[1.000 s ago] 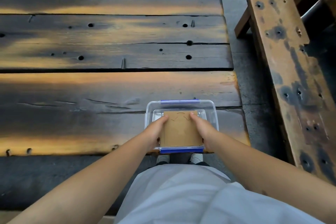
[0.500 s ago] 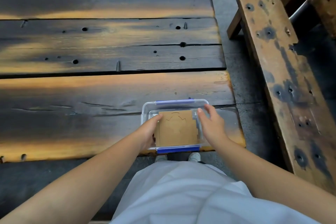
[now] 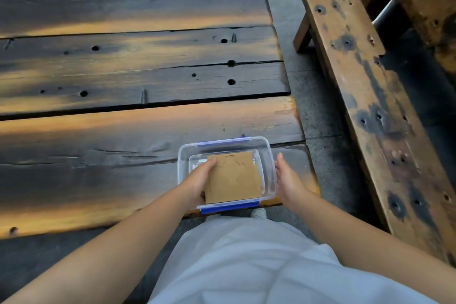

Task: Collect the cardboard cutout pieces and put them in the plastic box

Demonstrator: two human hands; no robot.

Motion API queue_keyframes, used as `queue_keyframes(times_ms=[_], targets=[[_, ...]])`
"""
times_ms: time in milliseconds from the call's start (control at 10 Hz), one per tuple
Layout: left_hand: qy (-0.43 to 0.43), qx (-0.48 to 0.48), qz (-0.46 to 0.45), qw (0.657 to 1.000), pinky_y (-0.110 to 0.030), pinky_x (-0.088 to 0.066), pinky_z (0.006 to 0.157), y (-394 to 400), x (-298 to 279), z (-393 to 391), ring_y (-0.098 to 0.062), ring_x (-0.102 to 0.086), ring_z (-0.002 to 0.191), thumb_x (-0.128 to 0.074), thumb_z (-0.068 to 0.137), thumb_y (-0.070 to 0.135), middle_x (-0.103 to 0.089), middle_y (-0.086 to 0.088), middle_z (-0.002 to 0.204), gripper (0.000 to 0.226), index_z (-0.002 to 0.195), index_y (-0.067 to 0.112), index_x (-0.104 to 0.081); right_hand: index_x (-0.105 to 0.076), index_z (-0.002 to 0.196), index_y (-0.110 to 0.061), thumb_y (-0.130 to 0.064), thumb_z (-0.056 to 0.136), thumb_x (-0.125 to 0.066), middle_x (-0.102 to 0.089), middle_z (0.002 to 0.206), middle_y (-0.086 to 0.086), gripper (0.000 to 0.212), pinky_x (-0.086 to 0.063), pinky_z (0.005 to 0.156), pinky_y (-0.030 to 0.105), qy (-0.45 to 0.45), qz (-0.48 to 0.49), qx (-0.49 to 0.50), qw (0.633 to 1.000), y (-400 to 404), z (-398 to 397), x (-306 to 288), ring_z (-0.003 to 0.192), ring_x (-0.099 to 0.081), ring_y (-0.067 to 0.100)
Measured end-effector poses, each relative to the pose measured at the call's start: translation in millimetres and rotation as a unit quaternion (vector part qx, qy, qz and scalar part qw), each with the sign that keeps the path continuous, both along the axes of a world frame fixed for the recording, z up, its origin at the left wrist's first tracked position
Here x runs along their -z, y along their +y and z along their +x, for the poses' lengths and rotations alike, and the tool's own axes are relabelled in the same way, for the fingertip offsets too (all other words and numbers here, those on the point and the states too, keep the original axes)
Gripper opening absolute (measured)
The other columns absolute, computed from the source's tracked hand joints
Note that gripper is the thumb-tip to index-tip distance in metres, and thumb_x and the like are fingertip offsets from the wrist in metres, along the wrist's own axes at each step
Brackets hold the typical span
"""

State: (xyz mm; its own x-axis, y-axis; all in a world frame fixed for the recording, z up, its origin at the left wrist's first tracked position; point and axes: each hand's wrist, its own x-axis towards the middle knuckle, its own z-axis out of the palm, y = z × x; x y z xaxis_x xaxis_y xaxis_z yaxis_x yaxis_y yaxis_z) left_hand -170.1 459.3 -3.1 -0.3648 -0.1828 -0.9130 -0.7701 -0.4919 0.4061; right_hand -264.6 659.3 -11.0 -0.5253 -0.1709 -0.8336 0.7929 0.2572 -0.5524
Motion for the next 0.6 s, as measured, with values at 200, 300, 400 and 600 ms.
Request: queue_keyframes(times_ms=[200,300,400,600], targets=[[0.002,0.027,0.017,0.999,-0.043,-0.045,0.080,12,-1,-6,-0.020,-0.058,0.086,-0.054,0.088,0.057,-0.056,0.007,0.094,0.025,0.091,0.032,-0.052,-0.071,0.108,-0.024,-0.057,0.100,-0.026,-0.076,0.104,0.005,0.057,-0.052,0.076,0.036,-0.021,-0.023,0.002,1.000,3,-2,-2,0.100,-0.068,0.020],[0.010,0.058,0.000,0.998,-0.045,-0.044,0.084,15,-1,-8,-0.022,-0.056,0.093,-0.051,0.090,0.056,-0.053,0.008,0.097,0.028,0.107,0.035,-0.047,-0.065,0.122,-0.021,-0.056,0.100,-0.025,-0.071,0.116,0.009,0.057,-0.053,0.087,0.040,-0.022,-0.029,-0.008,0.999,2,-2,-4,0.107,-0.065,0.022],[0.012,0.083,-0.010,0.996,-0.046,-0.045,0.089,14,-2,-8,-0.028,-0.051,0.107,-0.050,0.090,0.058,-0.052,0.004,0.106,0.038,0.117,0.034,-0.041,-0.056,0.135,-0.020,-0.060,0.099,-0.025,-0.064,0.129,0.012,0.062,-0.044,0.106,0.049,-0.018,-0.020,-0.028,0.999,0,-2,-6,0.120,-0.059,0.028],[0.040,0.094,-0.037,0.994,-0.034,-0.036,0.088,7,-7,-14,-0.022,-0.045,0.112,-0.046,0.093,0.055,-0.043,-0.002,0.143,0.064,0.146,0.024,-0.030,-0.036,0.149,-0.019,-0.061,0.095,-0.035,-0.041,0.153,0.009,0.068,-0.033,0.113,0.050,0.070,0.106,-0.086,0.988,-8,-5,-9,0.136,-0.043,0.029]])
